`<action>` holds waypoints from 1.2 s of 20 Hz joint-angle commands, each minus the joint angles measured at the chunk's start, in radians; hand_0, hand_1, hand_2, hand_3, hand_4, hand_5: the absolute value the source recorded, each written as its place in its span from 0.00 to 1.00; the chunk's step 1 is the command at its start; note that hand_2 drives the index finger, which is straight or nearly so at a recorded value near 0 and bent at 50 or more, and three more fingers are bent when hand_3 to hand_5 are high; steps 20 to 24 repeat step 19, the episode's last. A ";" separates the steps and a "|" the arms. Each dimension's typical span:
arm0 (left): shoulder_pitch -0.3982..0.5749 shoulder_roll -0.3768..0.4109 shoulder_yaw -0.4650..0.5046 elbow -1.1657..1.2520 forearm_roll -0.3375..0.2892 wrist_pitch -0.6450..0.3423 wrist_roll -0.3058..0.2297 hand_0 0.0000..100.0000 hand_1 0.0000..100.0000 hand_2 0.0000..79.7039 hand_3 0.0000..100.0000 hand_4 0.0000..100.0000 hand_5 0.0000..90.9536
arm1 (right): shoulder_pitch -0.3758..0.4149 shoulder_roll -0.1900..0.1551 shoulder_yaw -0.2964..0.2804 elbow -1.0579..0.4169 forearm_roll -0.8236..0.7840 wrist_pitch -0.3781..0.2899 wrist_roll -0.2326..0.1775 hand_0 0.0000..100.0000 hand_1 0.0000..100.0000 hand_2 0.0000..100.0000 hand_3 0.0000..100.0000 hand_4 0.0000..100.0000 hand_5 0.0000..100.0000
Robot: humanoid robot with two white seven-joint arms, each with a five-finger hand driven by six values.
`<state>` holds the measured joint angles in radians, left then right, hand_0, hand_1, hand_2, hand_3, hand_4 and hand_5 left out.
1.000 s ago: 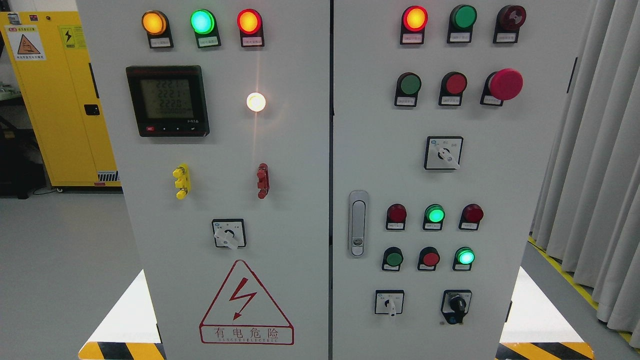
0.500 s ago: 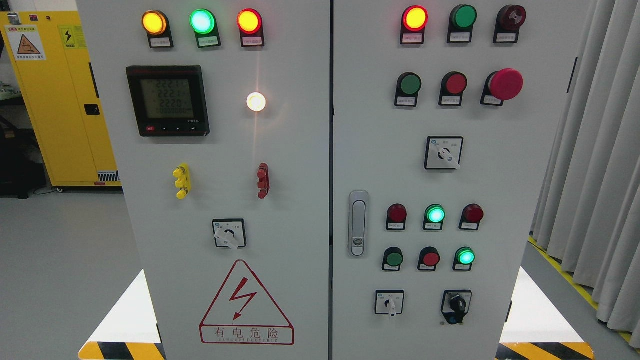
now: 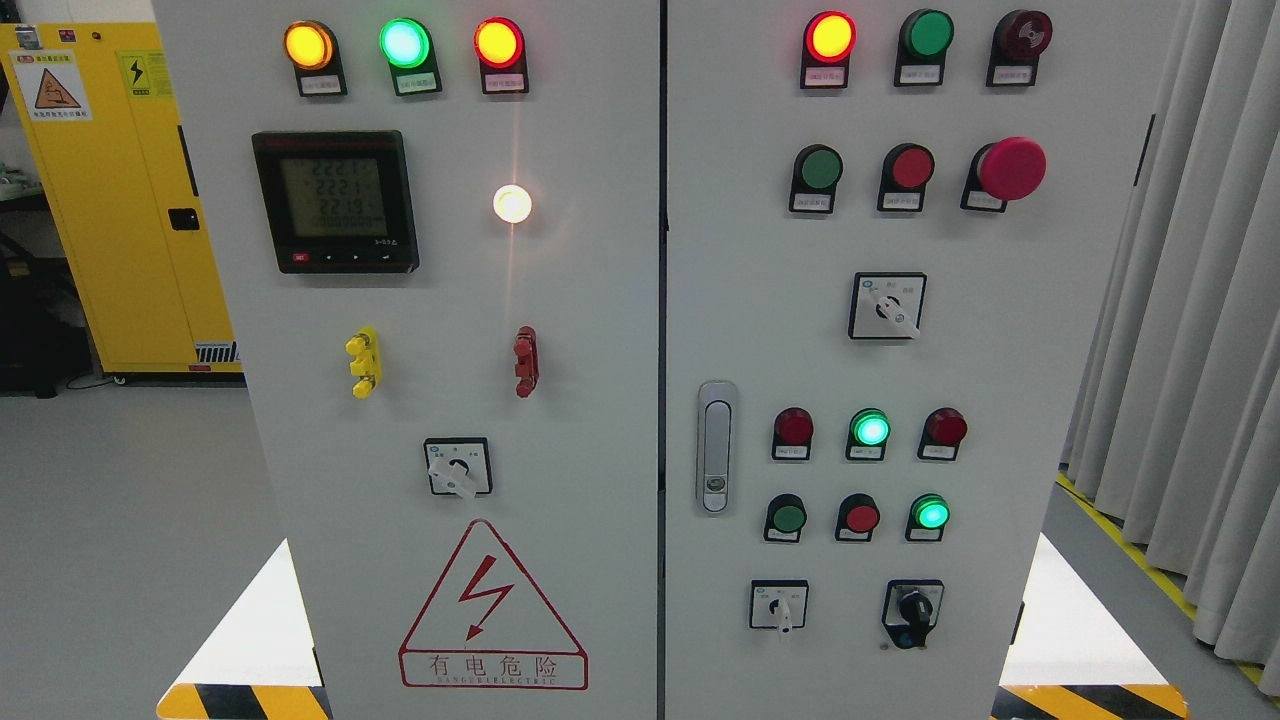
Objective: Turn on light switch 1
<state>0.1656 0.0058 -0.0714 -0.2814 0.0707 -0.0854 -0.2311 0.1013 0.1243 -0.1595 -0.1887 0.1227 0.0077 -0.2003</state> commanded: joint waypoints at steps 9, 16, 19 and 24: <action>-0.044 -0.055 -0.053 0.186 -0.003 0.004 -0.017 0.14 0.10 0.00 0.00 0.00 0.00 | 0.000 0.000 0.000 0.000 0.000 0.000 0.001 0.00 0.50 0.04 0.00 0.00 0.00; -0.044 -0.058 -0.054 0.186 -0.003 0.006 -0.017 0.13 0.10 0.00 0.00 0.00 0.00 | 0.000 0.000 0.000 0.000 0.000 0.000 0.001 0.00 0.50 0.04 0.00 0.00 0.00; -0.050 -0.063 -0.053 0.186 0.000 0.007 -0.017 0.13 0.10 0.00 0.00 0.00 0.00 | 0.000 0.000 0.000 0.000 0.000 0.000 0.001 0.00 0.50 0.04 0.00 0.00 0.00; -0.050 -0.063 -0.053 0.186 0.000 0.007 -0.017 0.13 0.10 0.00 0.00 0.00 0.00 | 0.000 0.000 0.000 0.000 0.000 0.000 0.001 0.00 0.50 0.04 0.00 0.00 0.00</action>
